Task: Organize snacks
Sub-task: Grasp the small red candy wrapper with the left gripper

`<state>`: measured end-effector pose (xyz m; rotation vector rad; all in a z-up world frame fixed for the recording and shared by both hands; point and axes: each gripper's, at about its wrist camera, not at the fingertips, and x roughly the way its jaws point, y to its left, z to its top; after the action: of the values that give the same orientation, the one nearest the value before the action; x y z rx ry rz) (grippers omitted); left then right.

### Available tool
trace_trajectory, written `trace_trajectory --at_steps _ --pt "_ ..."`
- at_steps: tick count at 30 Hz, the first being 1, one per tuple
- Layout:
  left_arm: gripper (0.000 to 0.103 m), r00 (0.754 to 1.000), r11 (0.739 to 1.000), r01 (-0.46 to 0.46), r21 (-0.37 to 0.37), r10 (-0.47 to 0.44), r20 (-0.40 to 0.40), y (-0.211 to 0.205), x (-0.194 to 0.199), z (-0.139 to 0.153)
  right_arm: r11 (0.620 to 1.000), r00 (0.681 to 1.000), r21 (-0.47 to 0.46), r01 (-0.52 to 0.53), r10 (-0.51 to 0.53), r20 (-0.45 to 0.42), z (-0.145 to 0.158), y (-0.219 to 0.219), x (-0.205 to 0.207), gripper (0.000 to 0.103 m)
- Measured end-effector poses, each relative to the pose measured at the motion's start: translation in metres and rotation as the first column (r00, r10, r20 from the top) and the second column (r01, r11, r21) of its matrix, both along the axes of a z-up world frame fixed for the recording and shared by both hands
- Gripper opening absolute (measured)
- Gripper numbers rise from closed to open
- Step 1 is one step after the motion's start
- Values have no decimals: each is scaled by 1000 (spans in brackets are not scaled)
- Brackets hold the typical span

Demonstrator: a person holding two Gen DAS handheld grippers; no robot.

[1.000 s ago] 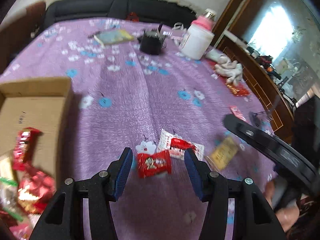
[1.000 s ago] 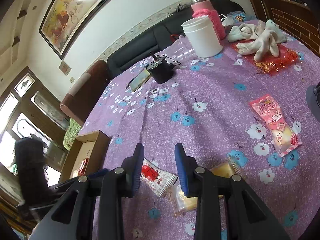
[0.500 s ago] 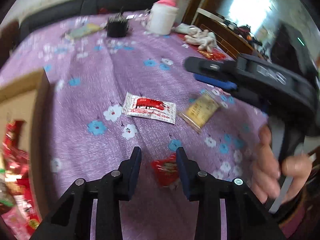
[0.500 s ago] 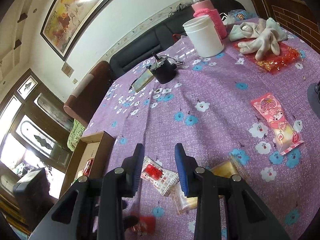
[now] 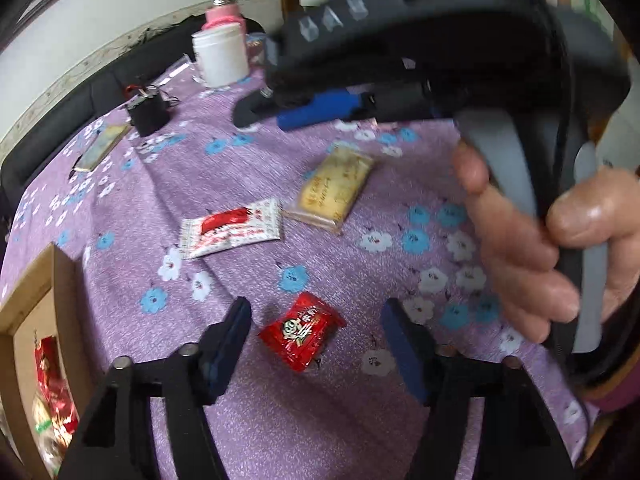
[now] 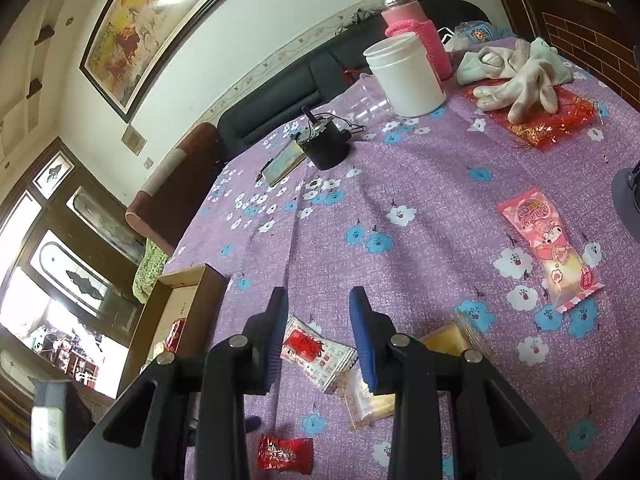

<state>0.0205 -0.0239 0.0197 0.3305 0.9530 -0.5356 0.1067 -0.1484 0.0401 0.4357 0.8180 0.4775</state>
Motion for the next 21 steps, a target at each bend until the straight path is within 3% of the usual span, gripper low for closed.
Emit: trace_trajectory --at_steps 2,4,10,14,18,21 --pt "34 999 1000 -6 -5 6 -38 0 7 -8 1000 1000 1 -1 1 0 0 0 0 31" --pt "27 999 999 -17 -34 16 -36 3 8 -7 1000 1000 0 1 -1 1 0 0 0 31" --pt "23 990 984 -139 -111 136 -35 25 9 -5 999 1000 -24 -26 26 -9 -3 6 3 31" --pt "23 962 943 -271 -195 269 -35 58 11 4 994 996 -66 -89 87 -30 -14 26 9 31" --pt "23 919 897 -391 -207 392 -40 82 19 3 979 987 -131 -154 146 -65 -30 47 17 31" --pt "23 909 886 -414 -207 415 -39 83 18 2 966 977 -161 -204 191 -96 -38 59 16 34"
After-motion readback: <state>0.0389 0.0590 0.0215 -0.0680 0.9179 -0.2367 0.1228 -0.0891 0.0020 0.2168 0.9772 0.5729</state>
